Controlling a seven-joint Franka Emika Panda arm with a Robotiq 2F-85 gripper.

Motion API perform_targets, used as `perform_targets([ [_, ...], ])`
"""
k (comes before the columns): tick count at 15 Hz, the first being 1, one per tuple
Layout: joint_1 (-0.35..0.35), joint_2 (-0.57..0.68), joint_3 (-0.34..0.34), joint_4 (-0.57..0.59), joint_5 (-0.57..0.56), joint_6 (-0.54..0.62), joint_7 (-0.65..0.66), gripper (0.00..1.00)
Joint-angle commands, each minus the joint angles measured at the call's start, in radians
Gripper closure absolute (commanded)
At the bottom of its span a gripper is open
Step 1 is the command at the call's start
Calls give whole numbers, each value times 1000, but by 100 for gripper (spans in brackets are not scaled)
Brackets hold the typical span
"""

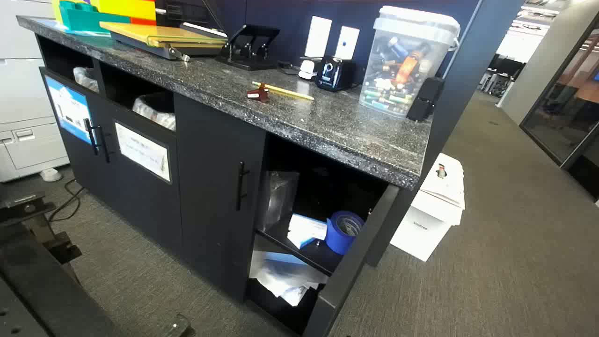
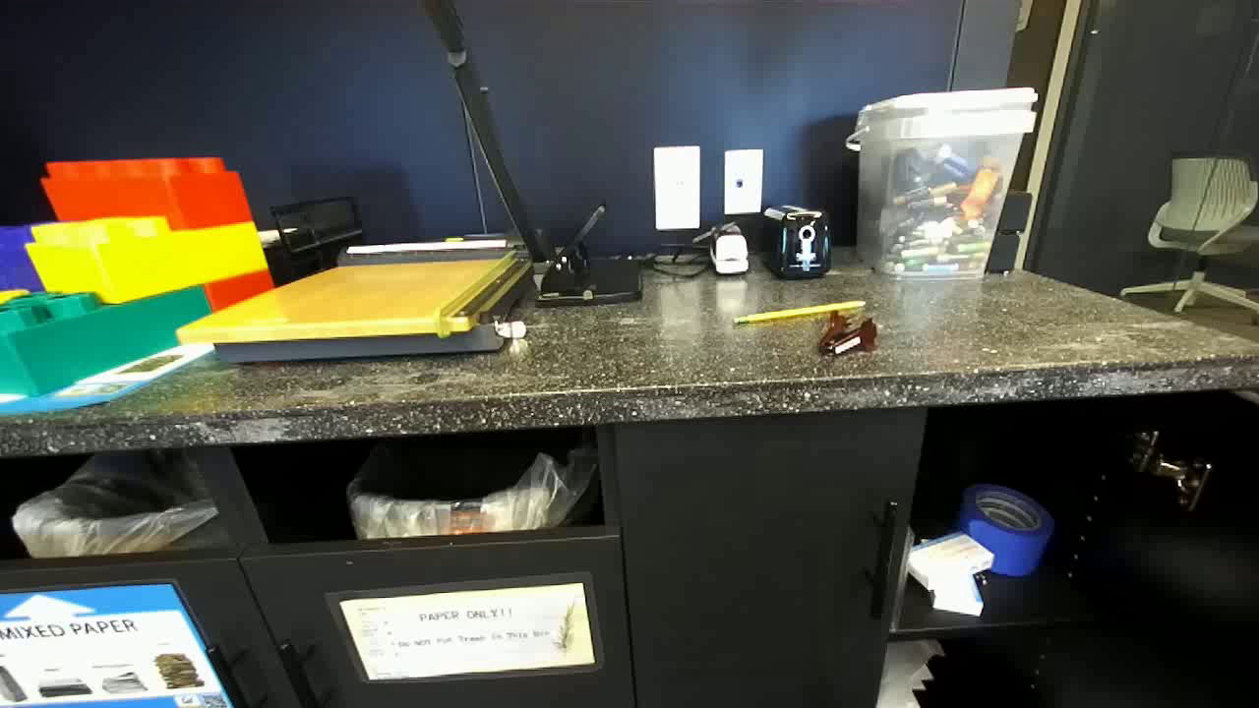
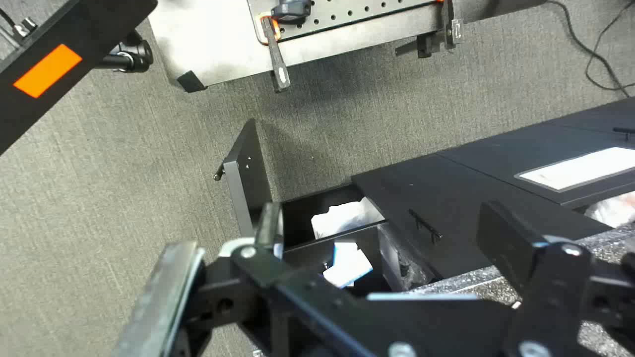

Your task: Move the stapler to the right of the counter

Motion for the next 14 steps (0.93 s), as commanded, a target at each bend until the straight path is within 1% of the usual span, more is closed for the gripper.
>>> perform_targets([
  [1,-17,2,15,3,4,-1,-4,0],
  [4,-17,2,15,4,4,-1,-4,0],
  [5,-13,17,21,14,15,5,16,0],
  [7,2,55,48,34,29,22,65,0],
  [9,22,120,90,66,50,52,132,0],
  [12,60,241,157,110,101,173,239,0],
  [14,85,334,192,145,109,251,294,0],
])
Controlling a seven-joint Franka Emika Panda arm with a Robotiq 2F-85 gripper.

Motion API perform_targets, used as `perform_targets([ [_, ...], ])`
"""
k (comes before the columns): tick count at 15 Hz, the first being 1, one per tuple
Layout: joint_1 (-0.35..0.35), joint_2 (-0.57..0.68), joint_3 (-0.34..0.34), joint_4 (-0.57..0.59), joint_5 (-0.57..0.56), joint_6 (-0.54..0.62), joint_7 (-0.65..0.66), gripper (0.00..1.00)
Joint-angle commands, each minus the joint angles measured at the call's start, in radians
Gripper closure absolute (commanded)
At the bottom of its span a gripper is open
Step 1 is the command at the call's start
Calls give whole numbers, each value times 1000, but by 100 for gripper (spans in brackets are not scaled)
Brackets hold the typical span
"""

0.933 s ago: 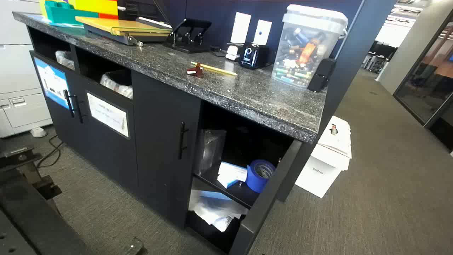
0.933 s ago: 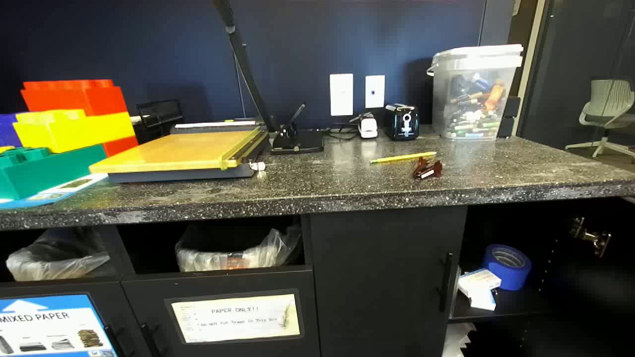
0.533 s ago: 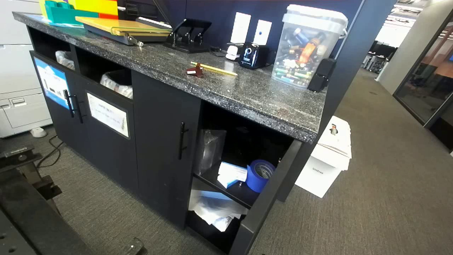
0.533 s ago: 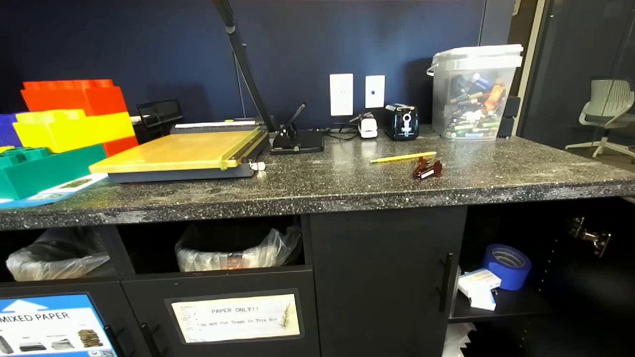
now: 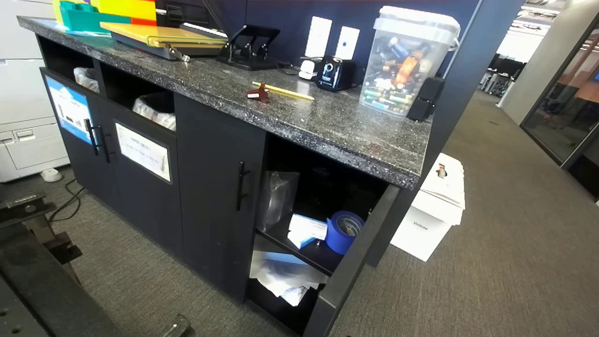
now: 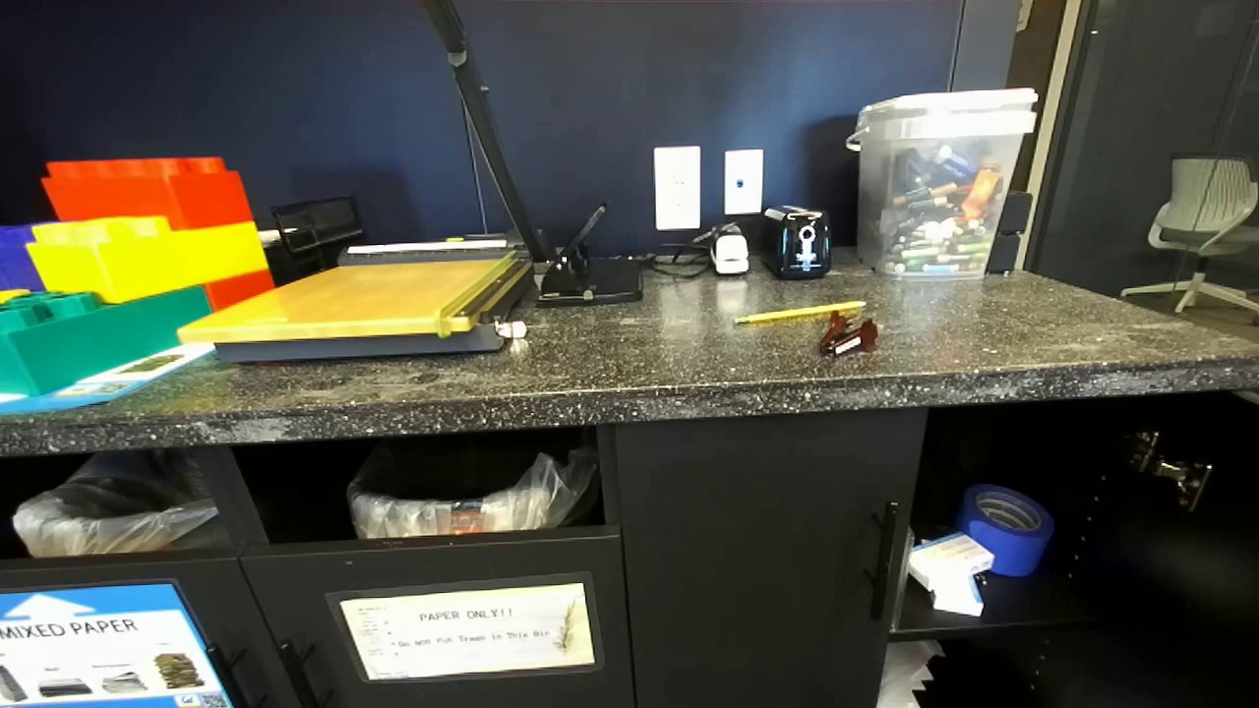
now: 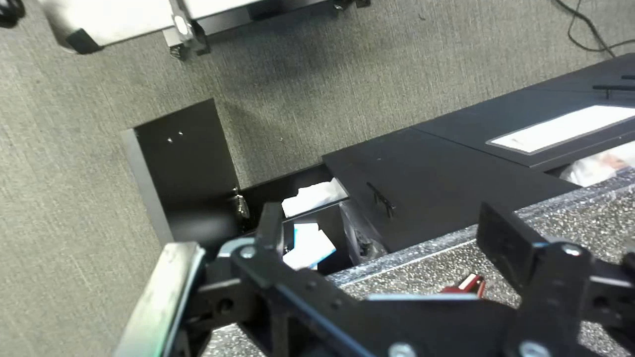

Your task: Move the stapler to the right of the counter

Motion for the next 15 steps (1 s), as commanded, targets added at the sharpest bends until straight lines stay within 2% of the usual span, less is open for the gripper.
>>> perform_targets([
  [1,38,195,57,109,20,123,105,0],
  [4,81,356,84,198,0,271,194,0],
  [7,124,499,76,305,-36,344,273,0],
  [15,193,778,16,569,-94,334,414,0],
])
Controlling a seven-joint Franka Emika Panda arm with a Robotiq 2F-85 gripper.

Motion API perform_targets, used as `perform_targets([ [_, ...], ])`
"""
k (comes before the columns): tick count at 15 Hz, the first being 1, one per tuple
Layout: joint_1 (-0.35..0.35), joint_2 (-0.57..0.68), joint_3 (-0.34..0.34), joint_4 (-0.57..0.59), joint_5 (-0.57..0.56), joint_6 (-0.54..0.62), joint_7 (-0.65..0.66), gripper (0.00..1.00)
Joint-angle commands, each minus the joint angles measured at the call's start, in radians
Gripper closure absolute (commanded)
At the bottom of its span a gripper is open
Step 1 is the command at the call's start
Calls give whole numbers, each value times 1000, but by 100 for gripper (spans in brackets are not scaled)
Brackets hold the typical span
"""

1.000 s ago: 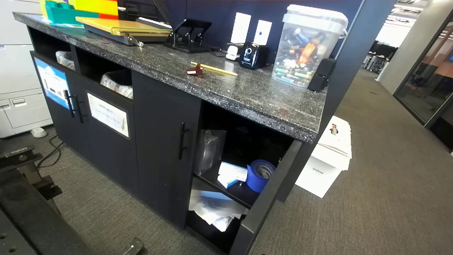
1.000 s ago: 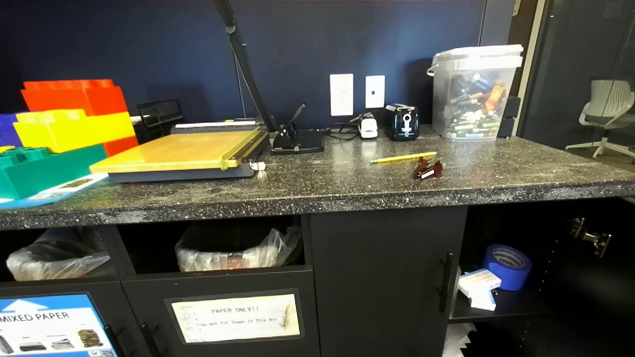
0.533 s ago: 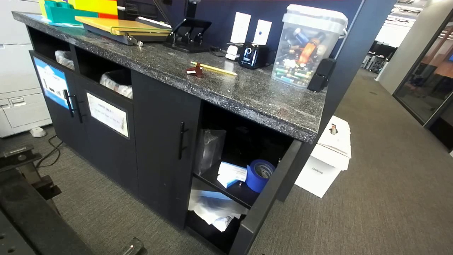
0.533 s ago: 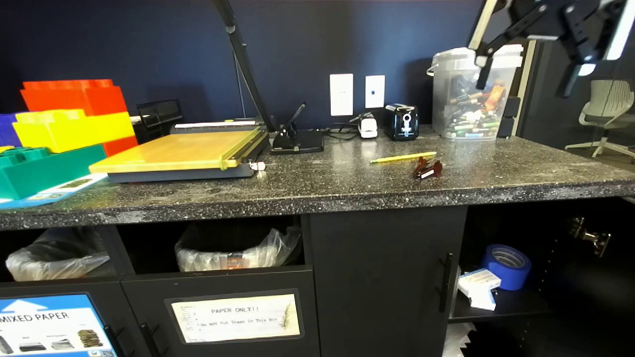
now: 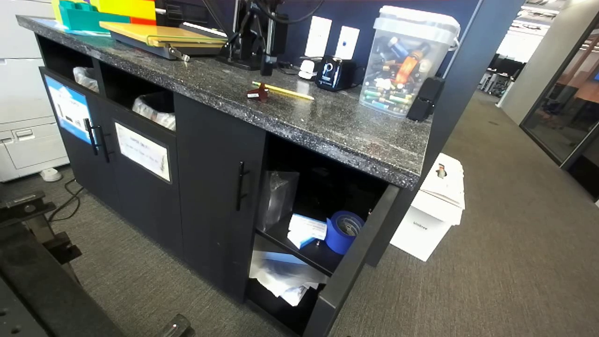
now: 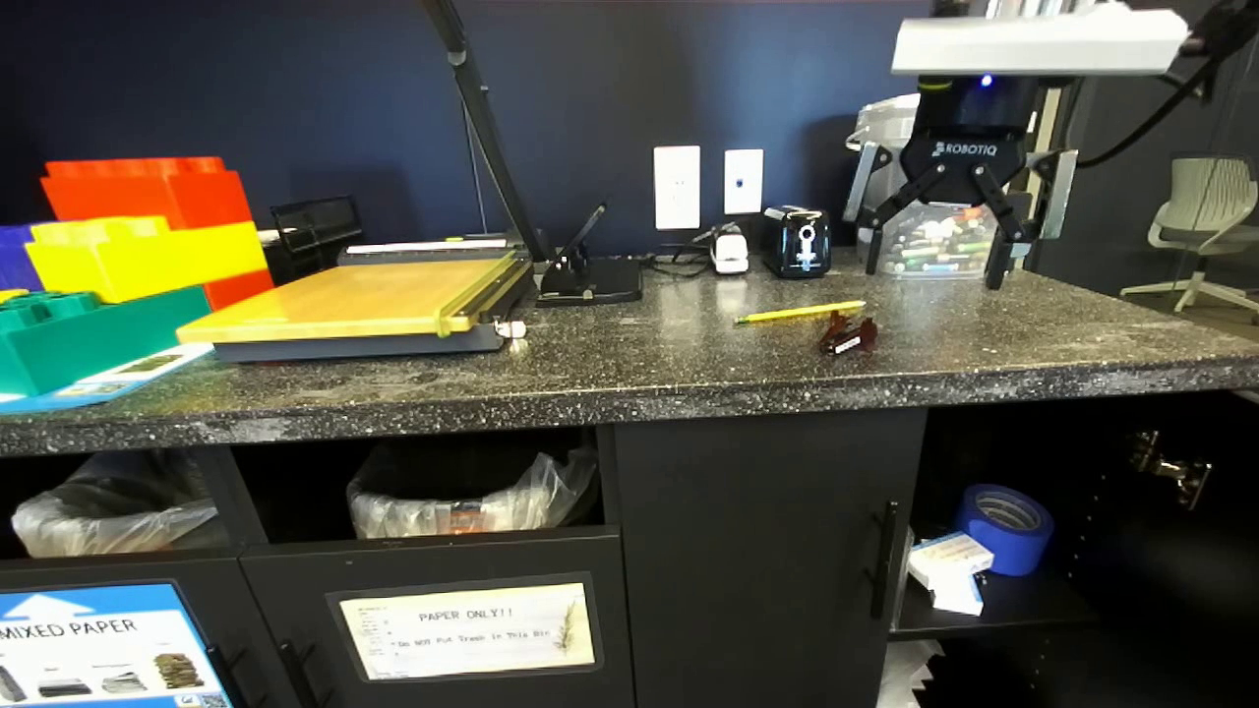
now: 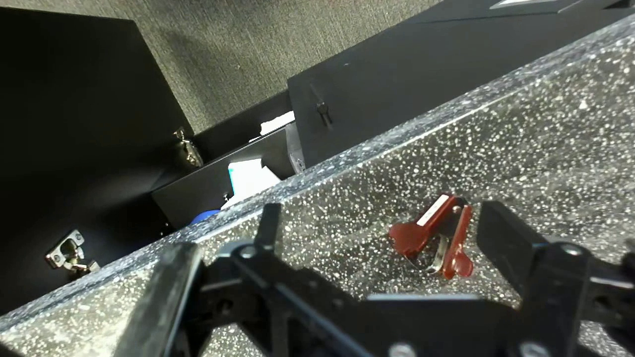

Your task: Move the stapler to the right of the counter

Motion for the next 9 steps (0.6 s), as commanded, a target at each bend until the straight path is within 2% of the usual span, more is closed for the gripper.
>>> perform_targets([
  [1,45,123,-38,140,-32,-20,70,0],
  [9,114,269,-71,310,-56,-21,146,0],
])
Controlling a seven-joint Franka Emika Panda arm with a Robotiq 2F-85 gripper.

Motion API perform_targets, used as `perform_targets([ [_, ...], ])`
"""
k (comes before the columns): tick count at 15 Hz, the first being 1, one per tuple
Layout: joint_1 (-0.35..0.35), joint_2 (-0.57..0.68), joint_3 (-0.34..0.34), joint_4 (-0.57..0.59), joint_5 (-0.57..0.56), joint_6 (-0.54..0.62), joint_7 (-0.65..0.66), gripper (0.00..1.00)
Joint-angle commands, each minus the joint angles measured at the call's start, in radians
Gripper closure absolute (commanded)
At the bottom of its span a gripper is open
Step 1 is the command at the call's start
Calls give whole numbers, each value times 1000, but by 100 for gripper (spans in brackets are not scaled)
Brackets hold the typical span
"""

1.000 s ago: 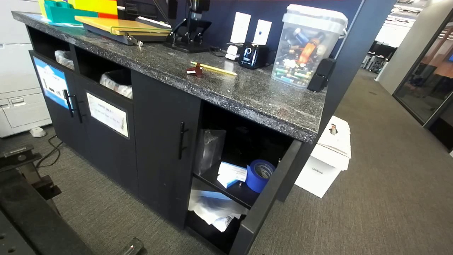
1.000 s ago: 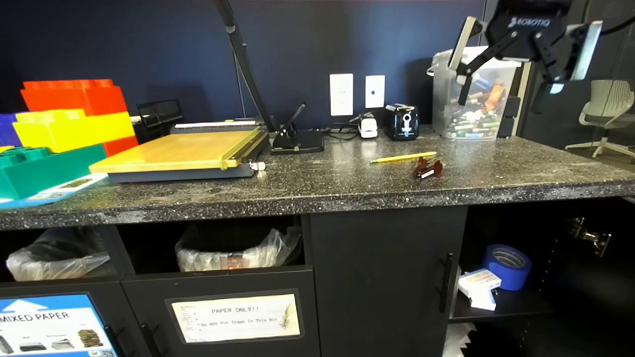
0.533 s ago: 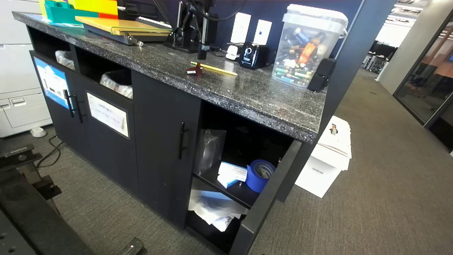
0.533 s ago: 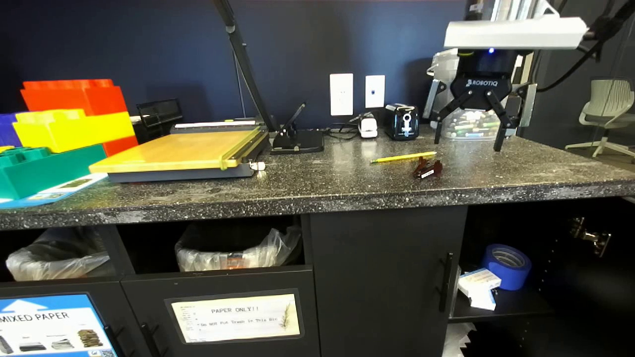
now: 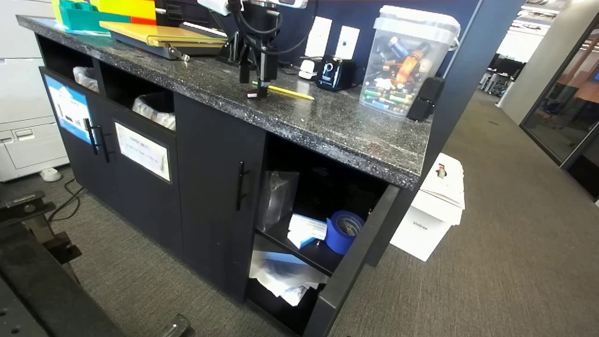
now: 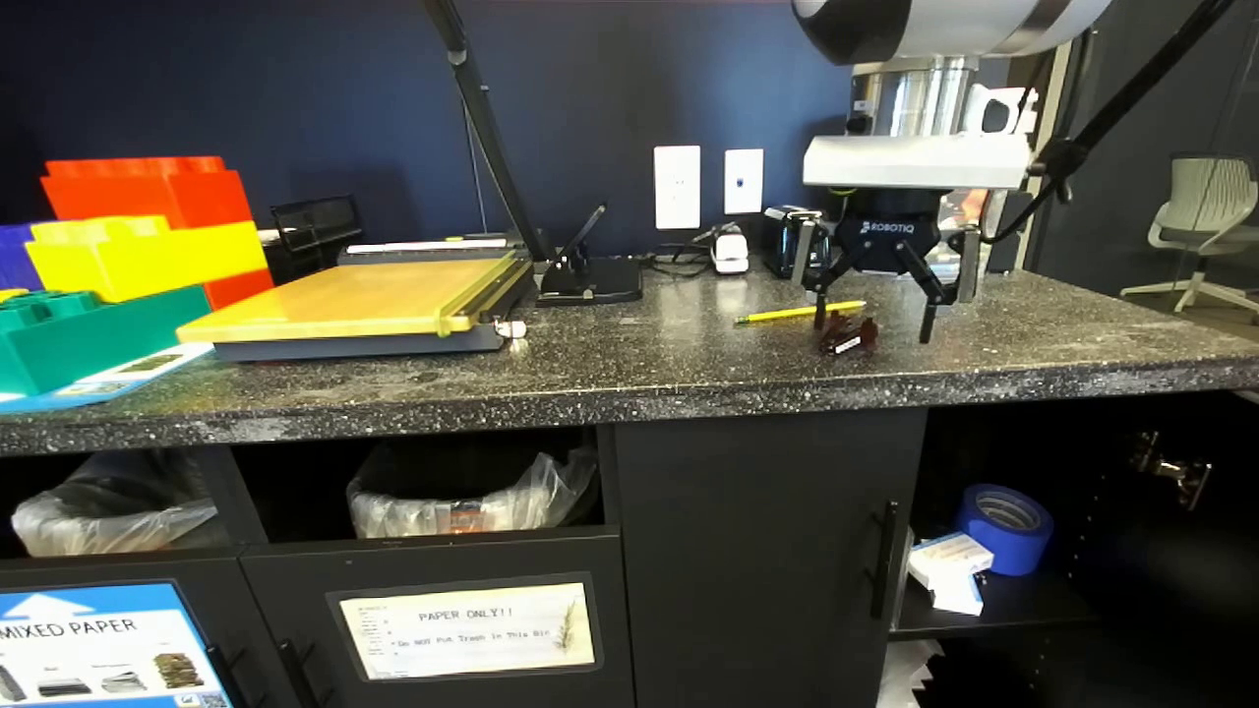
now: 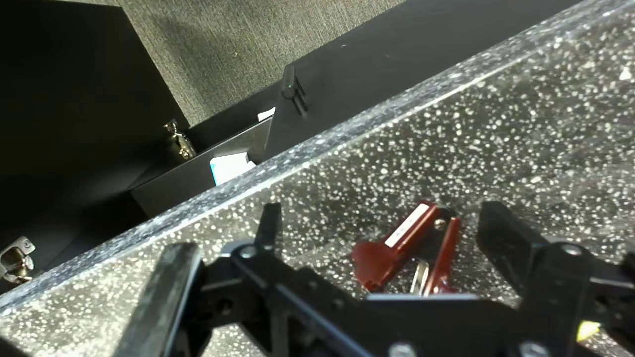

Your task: Move the stapler to the right of the counter

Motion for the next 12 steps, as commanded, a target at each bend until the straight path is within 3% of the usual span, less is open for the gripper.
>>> perform_targets([
  [1,37,68,-26,115,-29,-19,55,0],
  [4,51,121,-41,189,-39,-21,84,0],
  [6,58,161,-53,243,-50,-32,107,14],
  [7,59,178,-58,267,-53,-36,117,30],
  [9,61,210,-67,309,-62,-48,137,38],
  [12,63,231,-74,347,-68,-67,160,62],
])
